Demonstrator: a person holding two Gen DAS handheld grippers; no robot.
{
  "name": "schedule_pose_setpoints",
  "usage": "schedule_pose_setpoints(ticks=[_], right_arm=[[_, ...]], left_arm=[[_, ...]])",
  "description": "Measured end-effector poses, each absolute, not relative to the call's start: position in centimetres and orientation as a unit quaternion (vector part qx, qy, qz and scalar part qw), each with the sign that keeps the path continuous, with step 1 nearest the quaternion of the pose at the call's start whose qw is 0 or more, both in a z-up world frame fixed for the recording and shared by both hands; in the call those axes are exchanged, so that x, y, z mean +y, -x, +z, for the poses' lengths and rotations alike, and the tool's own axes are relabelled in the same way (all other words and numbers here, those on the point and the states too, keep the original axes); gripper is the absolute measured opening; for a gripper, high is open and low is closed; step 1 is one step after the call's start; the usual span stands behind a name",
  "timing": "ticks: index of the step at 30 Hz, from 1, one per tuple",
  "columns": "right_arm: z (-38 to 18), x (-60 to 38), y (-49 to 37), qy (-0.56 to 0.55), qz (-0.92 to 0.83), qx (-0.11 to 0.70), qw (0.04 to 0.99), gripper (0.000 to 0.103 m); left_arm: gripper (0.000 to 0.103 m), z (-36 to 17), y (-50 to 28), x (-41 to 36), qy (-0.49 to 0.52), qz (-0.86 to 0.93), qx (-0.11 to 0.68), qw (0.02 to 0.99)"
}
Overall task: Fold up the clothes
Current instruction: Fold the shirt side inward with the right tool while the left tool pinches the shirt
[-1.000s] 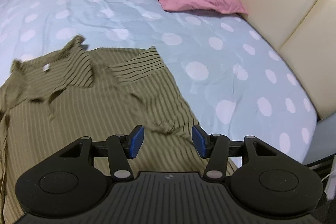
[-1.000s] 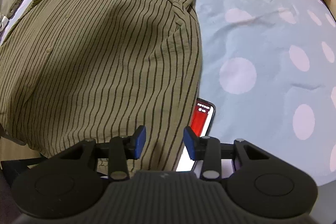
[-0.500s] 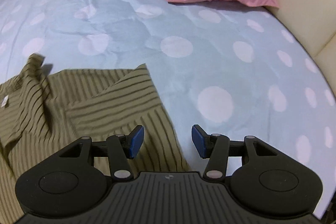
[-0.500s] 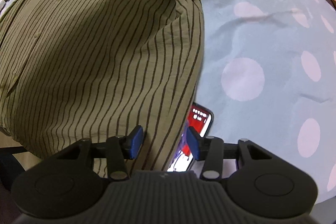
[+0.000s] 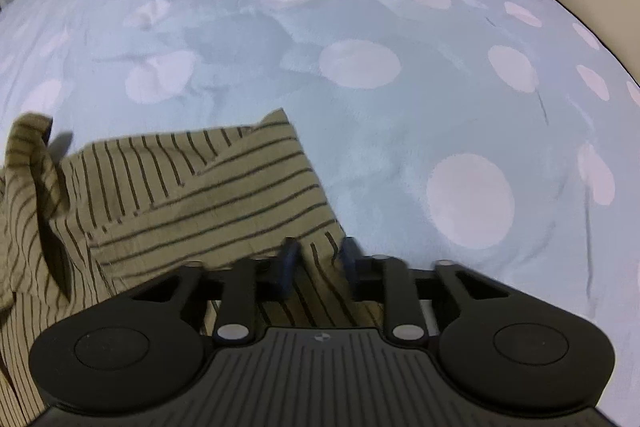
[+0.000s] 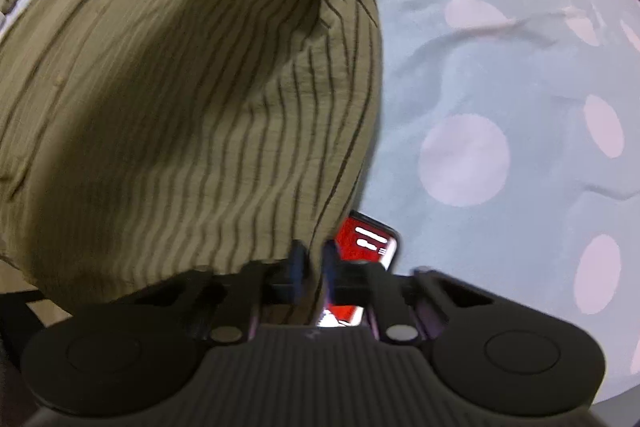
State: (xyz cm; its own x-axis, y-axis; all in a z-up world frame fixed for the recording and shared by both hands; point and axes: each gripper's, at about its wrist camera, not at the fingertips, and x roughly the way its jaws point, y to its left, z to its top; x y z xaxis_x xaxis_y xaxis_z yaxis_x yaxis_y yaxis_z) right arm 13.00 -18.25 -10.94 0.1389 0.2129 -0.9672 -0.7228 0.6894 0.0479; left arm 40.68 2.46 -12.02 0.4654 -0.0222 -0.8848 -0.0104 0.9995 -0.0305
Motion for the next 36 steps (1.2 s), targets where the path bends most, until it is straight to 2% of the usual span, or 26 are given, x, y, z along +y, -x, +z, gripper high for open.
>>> schedule_pose_setpoints(ticks=[4,14,22,27,36], right_arm=[[-9.5,-17.9,-12.4,0.221,0.333,0.558,0.727,0.003],[-3.0,-14.8,-9.5,0.199,0.413,0.505,0.731,0.002],[-1.8,-8.9,-5.3,0.235,0.498,0.488,0.678,0.002],[-2.8,-5.3,-3.6,0.252,0.530,0.495,0.641,0.002],[-6.8,-1.3,-2.1,0.282,0.541,0.536,0.583,0.002]], left_arm=[[0.000,-11.0,-40.1,3.2,0.032,-0.027,0.502,0.864],[0.000,-5.8,-36.7,10.6,0.116,-0.049,0.446,0.886],[0.000,-2.8,-31.9,19.3,0.177,-0.042,0.397,0.900],[0.000,-4.2,-29.3,24.5,0.212,-0.024,0.389,0.896],[0.000,-10.2,-27.7,30.4,0.270,0.009,0.401,0.876]])
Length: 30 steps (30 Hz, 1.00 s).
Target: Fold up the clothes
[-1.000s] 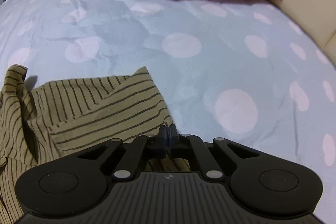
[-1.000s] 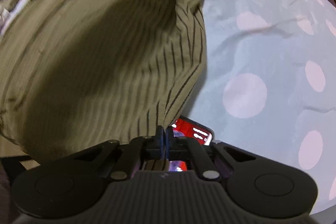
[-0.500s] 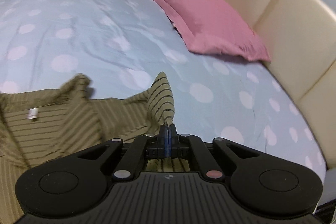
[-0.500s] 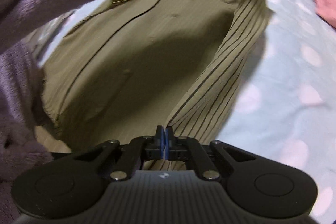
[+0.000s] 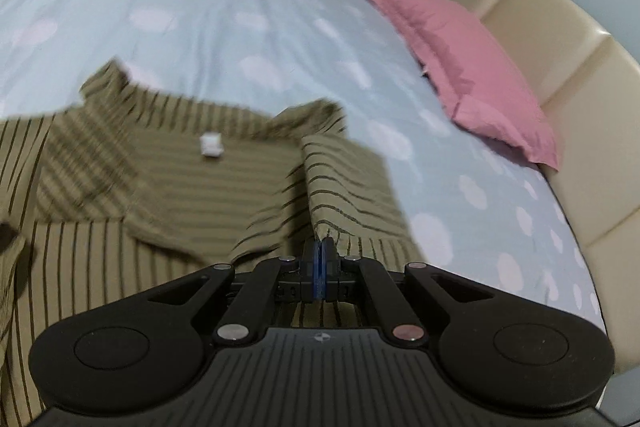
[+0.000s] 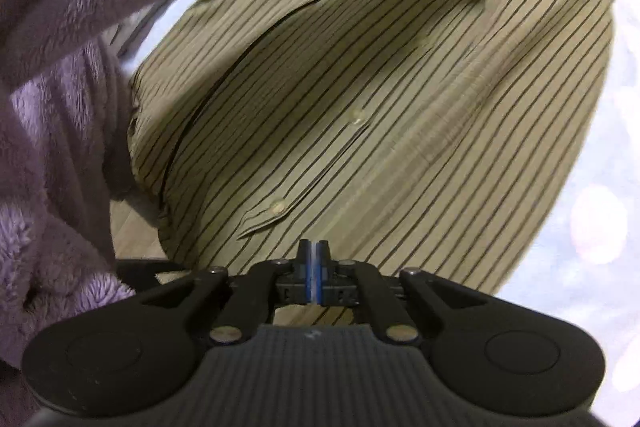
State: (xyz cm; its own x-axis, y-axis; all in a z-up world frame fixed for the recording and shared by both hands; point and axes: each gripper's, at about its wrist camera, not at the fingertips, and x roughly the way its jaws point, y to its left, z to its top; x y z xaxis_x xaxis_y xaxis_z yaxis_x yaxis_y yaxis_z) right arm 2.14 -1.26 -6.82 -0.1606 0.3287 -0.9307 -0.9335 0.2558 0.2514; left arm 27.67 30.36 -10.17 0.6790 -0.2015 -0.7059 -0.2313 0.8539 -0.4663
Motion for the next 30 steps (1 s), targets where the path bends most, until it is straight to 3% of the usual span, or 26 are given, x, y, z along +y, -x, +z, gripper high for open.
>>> schedule_pose_setpoints(ticks=[5,9,12,13,20,24,30], right_arm=[[-8.3,-0.2,-1.7,0.305,0.536,0.548,0.565,0.002],[-7.8,0.5,-1.3,0.310,0.542,0.541,0.563,0.012],[-6.4,0.5,-1.0,0.302,0.554,0.525,0.571,0.038],[-6.0,0.4,-0.9,0.300,0.555,0.519,0.576,0.039],[-3.4,-1.9,-1.6,0.304,0.504,0.475,0.655,0.039],[-3.8,-4.2,-1.4,0.304,0.472,0.473,0.679,0.039],[-7.1,-6.9,0.1,0.343,0.413,0.484,0.691,0.040]], left_arm=[[0.003,-13.0,-26.5,32.2,0.311,0.023,0.414,0.855],[0.014,-12.8,-23.7,32.6,0.311,0.018,0.420,0.852],[0.017,-12.0,-20.4,32.7,0.312,0.005,0.423,0.851],[0.018,-11.7,-19.2,32.5,0.311,-0.001,0.429,0.848],[0.019,-9.7,-10.4,27.9,0.278,-0.064,0.465,0.838],[0.036,-8.3,-6.2,24.2,0.271,-0.097,0.472,0.833],[0.043,-8.9,0.3,19.4,0.264,-0.119,0.498,0.817]])
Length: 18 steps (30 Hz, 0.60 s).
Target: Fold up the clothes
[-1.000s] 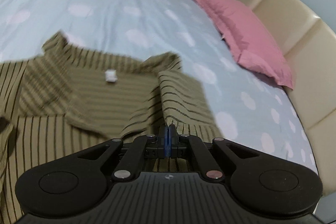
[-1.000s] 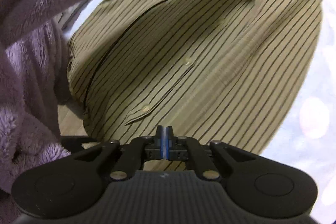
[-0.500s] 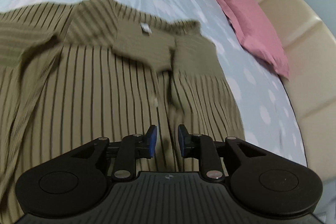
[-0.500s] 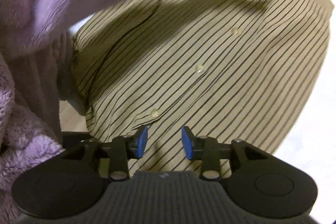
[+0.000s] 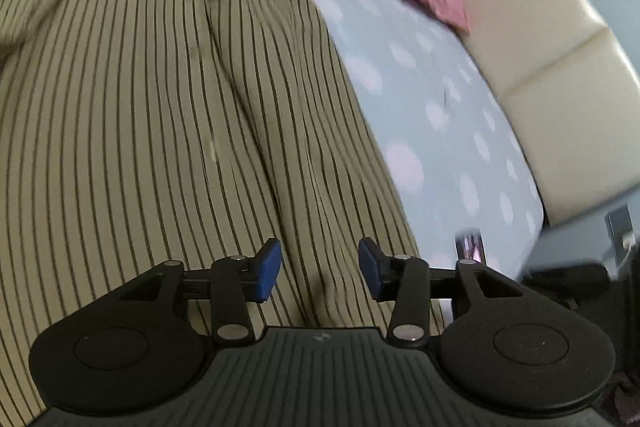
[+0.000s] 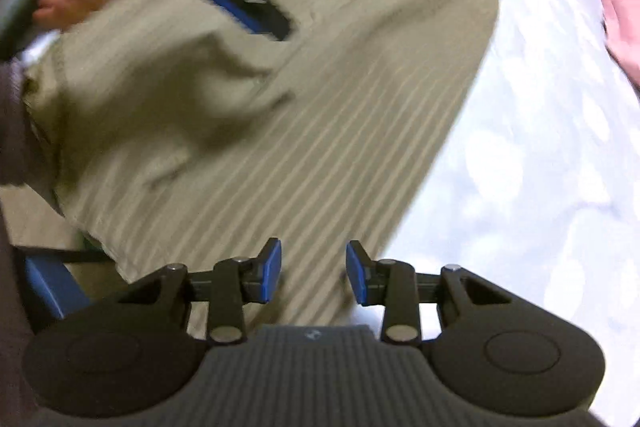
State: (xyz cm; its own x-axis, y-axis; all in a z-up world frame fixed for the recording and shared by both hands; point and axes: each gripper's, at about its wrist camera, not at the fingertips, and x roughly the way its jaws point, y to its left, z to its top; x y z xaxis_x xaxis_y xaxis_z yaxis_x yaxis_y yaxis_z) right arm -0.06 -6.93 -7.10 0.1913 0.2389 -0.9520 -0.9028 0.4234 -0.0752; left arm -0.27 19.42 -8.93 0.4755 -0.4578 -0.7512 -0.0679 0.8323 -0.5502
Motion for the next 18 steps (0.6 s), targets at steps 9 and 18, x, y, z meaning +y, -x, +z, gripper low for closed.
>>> schedule_pose_setpoints(ticks=[9,18], right_arm=[[-12.3,-8.9,-0.4,0.321,0.363,0.542,0.687,0.036],[-12.5,-9.5,0.1,0.341,0.350,0.551,0.676,0.003]], left_arm=[[0.027,-12.9,6.2,12.8,0.228,-0.132,0.543,0.798],[0.000,-13.6,8.0,10.9,0.190,-0.135,0.558,0.797]])
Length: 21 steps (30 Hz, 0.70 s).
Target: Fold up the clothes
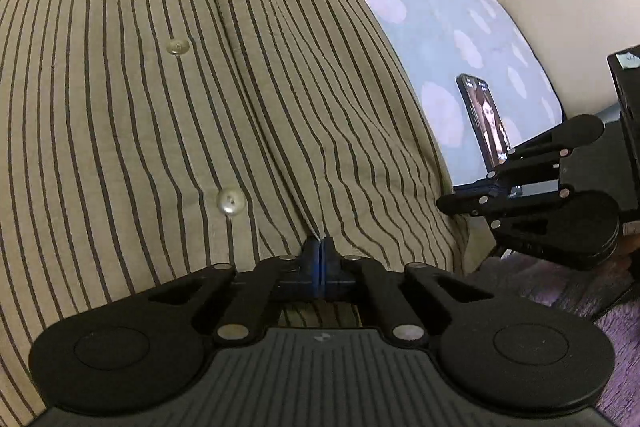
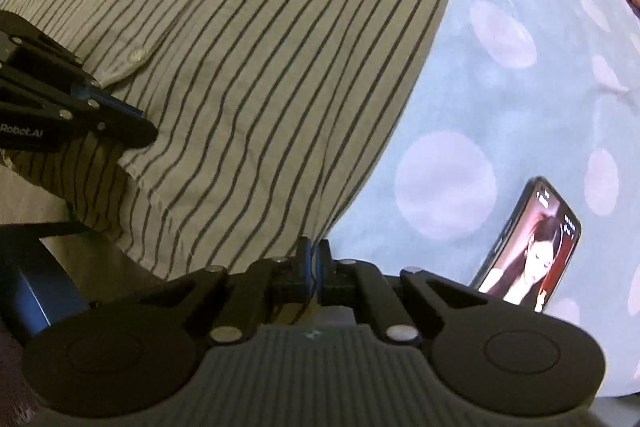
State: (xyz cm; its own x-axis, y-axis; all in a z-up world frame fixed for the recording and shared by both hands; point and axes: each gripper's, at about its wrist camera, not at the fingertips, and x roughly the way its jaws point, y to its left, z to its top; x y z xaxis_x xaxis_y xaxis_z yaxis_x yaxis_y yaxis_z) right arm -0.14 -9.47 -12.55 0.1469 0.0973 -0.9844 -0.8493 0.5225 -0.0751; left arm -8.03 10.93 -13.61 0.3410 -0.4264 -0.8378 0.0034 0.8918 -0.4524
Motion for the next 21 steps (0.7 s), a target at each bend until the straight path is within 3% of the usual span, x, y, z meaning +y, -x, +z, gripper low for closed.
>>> schedule_pose_setpoints(ticks=[2,6,7,9,12,21], right_arm=[[-12.3,-9.4,0.4,0.350,0.346,0.550,0.675,0.003],[-10.7,-8.8,1.0,0.360,0.342,0.527,0.690,0.015],[-10.0,-8.6,1.2,0.362,0.345,0.516,0.696,0.026],[-8.7,-7.8,1.9,0.362,0.353,0.490,0.710,0.039],[-7.1,-6.1,3.0,0.356,0.377,0.456,0.723,0.044],[-6.5,2.0,6.5,0.349,0.450,0.400,0.718,0.044]], left_arm=[[0.000,-13.2,8.5,10.8,0.182,-0.132,0.563,0.795],[0.002,-11.9,9.8,11.1,0.163,-0.119,0.566,0.799],[0.007,-11.5,10.3,11.4,0.159,-0.113,0.561,0.804],[0.018,-10.3,11.0,12.0,0.153,-0.098,0.549,0.816],[0.041,-8.6,12.4,13.2,0.136,-0.060,0.520,0.841],[0.042,-5.9,17.3,20.9,0.123,0.133,0.468,0.865]])
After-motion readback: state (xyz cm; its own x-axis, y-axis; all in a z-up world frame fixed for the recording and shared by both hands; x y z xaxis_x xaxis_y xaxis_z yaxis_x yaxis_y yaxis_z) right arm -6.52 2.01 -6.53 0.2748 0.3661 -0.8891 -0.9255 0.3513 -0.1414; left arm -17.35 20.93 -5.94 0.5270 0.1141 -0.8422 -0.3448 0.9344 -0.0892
